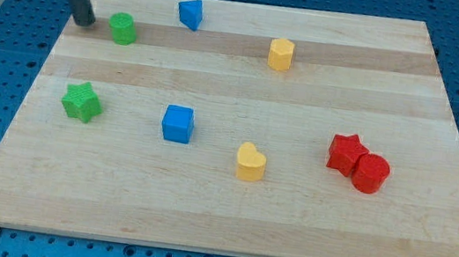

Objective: Slide the green circle slightly to the bottom

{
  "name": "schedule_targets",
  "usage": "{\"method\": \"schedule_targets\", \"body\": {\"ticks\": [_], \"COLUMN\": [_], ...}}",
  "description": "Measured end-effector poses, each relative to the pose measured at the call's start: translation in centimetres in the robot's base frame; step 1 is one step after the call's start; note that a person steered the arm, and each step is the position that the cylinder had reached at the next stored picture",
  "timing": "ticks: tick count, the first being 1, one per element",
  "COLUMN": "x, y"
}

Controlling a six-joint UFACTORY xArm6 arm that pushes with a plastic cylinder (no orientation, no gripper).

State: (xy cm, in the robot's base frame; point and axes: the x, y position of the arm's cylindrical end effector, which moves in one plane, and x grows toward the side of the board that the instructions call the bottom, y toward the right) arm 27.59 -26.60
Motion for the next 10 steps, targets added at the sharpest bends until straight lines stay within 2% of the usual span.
{"method": "schedule_targets", "body": {"ticks": [1,5,6,7,10], "x": [0.0,4.7,6.0,5.7,4.1], "y": [1.1,21.1,22.8,21.4,11.5]}}
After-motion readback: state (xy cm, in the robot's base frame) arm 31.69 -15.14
